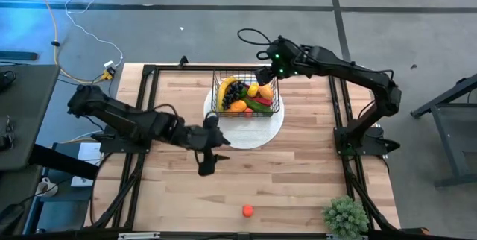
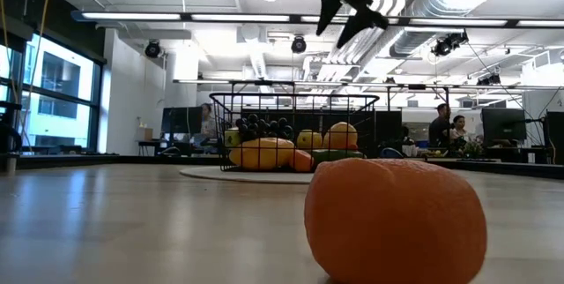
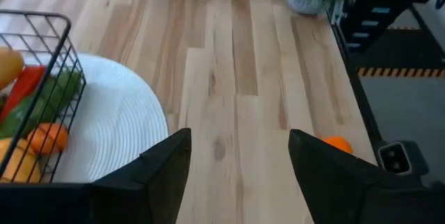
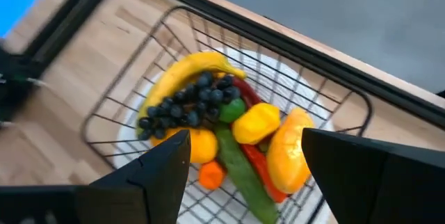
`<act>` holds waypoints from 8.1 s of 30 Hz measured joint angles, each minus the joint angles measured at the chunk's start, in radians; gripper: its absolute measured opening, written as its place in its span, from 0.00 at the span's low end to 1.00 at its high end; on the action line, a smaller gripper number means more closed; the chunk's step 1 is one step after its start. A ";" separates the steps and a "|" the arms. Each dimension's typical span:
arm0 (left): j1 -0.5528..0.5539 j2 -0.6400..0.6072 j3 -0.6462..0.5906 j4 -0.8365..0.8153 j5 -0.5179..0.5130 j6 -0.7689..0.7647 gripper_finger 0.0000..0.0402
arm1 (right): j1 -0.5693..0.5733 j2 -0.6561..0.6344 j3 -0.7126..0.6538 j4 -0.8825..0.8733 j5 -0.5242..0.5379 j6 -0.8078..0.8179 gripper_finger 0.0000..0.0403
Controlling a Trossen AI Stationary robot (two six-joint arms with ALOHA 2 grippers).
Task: Build produce basket
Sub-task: Put the orange into the black wire basket, then return to Home Position
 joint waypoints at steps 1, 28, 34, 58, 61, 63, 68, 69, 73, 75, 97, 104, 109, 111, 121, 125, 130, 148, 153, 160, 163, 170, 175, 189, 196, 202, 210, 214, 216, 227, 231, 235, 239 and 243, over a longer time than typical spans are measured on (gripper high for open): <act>-0.014 0.014 0.000 0.017 -0.020 0.000 0.57 | 0.007 -0.006 0.000 0.003 0.000 0.008 0.63; -0.259 0.406 -0.001 0.458 -0.193 -0.087 0.57 | 0.087 -0.023 0.001 -0.060 0.085 0.109 0.63; -0.272 0.479 0.000 0.541 -0.134 -0.049 0.57 | 0.087 -0.023 0.001 -0.061 0.086 0.131 0.63; -0.244 0.721 0.000 0.793 0.107 0.052 0.57 | 0.087 -0.022 0.001 -0.069 0.118 0.139 0.63; -0.244 0.743 0.000 0.806 0.107 0.050 0.57 | 0.087 -0.022 0.001 -0.073 0.118 0.139 0.63; -0.244 0.756 0.000 0.827 0.107 0.052 0.57 | 0.087 -0.022 0.001 -0.073 0.118 0.139 0.63; -0.241 0.776 0.000 0.834 0.095 0.041 0.57 | 0.087 -0.022 0.001 -0.073 0.118 0.140 0.63; -0.238 0.777 0.000 0.834 0.096 0.034 0.57 | 0.087 -0.022 0.001 -0.073 0.118 0.142 0.63; -0.226 0.776 0.000 0.835 0.096 0.034 0.57 | 0.087 -0.022 0.001 -0.073 0.118 0.142 0.63; -0.219 0.776 0.000 0.835 0.100 0.032 0.55 | 0.087 -0.022 0.001 -0.073 0.118 0.141 0.63; -0.042 0.633 0.000 0.628 0.176 0.081 0.29 | 0.080 -0.046 0.000 -0.080 0.215 0.086 0.63; 0.108 0.526 0.000 0.521 0.169 0.201 0.29 | 0.070 -0.103 0.000 -0.055 0.277 0.096 0.63; 0.238 0.456 0.000 0.496 0.170 0.266 0.29 | 0.066 -0.141 0.000 -0.050 0.304 0.105 0.63; 0.292 0.430 0.000 0.493 0.170 0.292 0.29 | 0.066 -0.154 0.000 -0.050 0.314 0.105 0.63; 0.531 0.354 0.000 0.470 0.193 0.375 0.29 | 0.066 -0.163 0.000 -0.053 0.316 0.130 0.63; 0.599 0.369 0.002 0.467 0.277 0.390 0.29 | 0.066 -0.162 0.000 -0.051 0.333 0.136 0.63; 0.625 0.399 -0.001 0.418 0.305 0.393 0.29 | 0.066 -0.162 0.000 -0.061 0.347 0.165 0.63; 0.624 0.426 0.000 0.385 0.335 0.314 0.56 | 0.067 -0.154 0.000 -0.098 0.355 0.200 0.63; 0.641 0.426 0.037 0.319 0.336 0.313 0.60 | 0.067 -0.151 0.000 -0.117 0.355 0.201 0.63; 0.641 0.376 0.127 0.147 0.340 0.358 0.59 | 0.067 -0.151 0.000 -0.158 0.375 0.210 0.63; 0.632 0.311 0.125 0.089 0.342 0.372 0.60 | 0.075 -0.151 0.000 -0.158 0.389 0.179 0.63; 0.601 0.067 -0.031 0.136 0.344 0.316 0.59 | 0.124 -0.151 -0.001 -0.160 0.443 0.130 0.63; 0.559 -0.153 -0.232 0.242 0.334 0.259 0.59 | 0.161 -0.149 -0.002 -0.163 0.515 0.118 0.63; 0.424 -0.683 -0.699 0.459 0.195 0.026 0.59 | 0.158 -0.148 -0.002 -0.138 0.530 -0.013 0.63; 0.358 -0.916 -0.860 0.475 0.094 -0.034 0.59 | 0.156 -0.148 -0.002 -0.150 0.589 -0.034 0.63; 0.338 -1.091 -0.963 0.476 0.088 -0.091 0.59 | 0.150 -0.148 -0.002 -0.204 0.600 -0.046 0.63; 0.338 -1.212 -1.069 0.478 0.084 -0.097 0.59 | 0.118 -0.148 -0.002 -0.254 0.598 -0.027 0.63; 0.338 -1.239 -1.127 0.477 0.046 -0.108 0.59 | 0.118 -0.148 -0.002 -0.254 0.598 -0.034 0.63; 0.338 -1.248 -1.156 0.504 0.046 -0.108 0.59 | 0.118 -0.149 -0.002 -0.255 0.596 -0.046 0.63; 0.338 -1.258 -1.179 0.531 0.084 -0.106 0.59 | 0.123 -0.255 -0.002 -0.305 0.626 -0.071 0.63; 0.338 -1.258 -1.179 0.530 0.107 -0.106 0.59 | 0.144 -0.349 -0.068 -0.271 0.663 -0.099 0.63; 0.338 -1.258 -1.179 0.528 0.107 -0.106 0.59 | 0.168 -0.517 -0.281 -0.188 0.673 -0.057 0.63; 0.338 -1.257 -1.179 0.521 0.107 -0.106 0.59 | 0.208 -0.698 -0.516 -0.049 0.622 -0.021 0.63; 0.338 -1.257 -1.179 0.527 0.101 -0.071 0.59 | 0.253 -0.840 -0.694 0.096 0.568 -0.020 0.63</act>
